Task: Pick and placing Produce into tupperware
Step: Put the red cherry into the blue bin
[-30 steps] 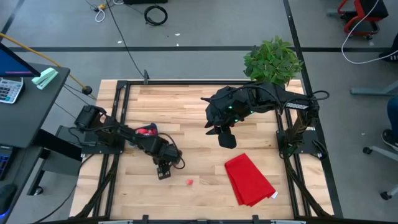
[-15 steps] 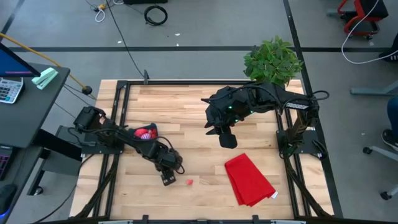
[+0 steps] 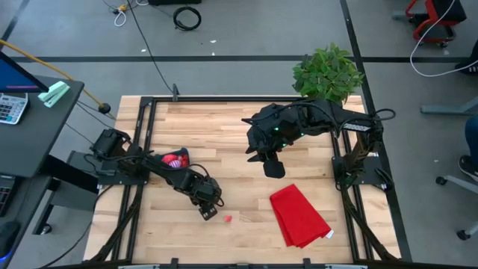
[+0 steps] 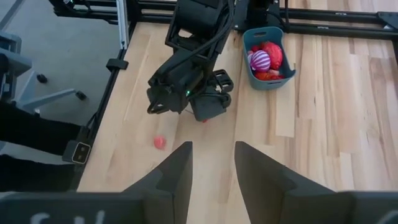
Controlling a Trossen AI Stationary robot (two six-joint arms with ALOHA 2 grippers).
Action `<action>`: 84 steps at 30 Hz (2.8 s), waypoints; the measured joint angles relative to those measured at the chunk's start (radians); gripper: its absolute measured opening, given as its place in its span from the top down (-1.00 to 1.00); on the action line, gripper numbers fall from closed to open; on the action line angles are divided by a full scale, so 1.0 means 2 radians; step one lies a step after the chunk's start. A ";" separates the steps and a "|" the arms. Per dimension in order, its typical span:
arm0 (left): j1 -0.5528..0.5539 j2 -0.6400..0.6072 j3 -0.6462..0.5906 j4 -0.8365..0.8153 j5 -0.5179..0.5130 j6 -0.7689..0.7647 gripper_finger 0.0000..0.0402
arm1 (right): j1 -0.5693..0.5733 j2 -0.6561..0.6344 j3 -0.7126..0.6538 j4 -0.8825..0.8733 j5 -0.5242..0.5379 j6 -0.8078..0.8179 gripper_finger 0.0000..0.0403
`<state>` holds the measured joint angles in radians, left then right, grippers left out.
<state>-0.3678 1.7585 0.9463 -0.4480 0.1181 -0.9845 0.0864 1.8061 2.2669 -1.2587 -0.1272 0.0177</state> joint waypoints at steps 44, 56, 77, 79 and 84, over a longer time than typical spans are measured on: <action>0.052 -0.031 0.119 -0.322 -0.032 0.083 0.99 | 0.000 0.000 0.000 0.013 0.000 -0.015 0.36; 0.156 -0.031 0.128 -0.488 -0.099 0.227 1.00 | 0.000 0.000 0.000 0.017 0.000 -0.005 0.36; 0.235 -0.031 0.128 -0.509 -0.079 0.305 0.99 | 0.000 0.000 0.000 0.017 0.000 0.015 0.36; 0.234 -0.032 0.128 -0.525 -0.078 0.310 0.99 | 0.000 0.000 0.000 0.017 0.000 0.015 0.36; 0.235 -0.032 0.129 -0.562 -0.079 0.332 0.98 | 0.000 0.000 0.000 0.017 0.000 0.015 0.36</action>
<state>0.1020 1.6943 1.2034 -1.5712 -0.0393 -0.3197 0.0860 1.8061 2.2673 -1.2255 -0.1276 0.0486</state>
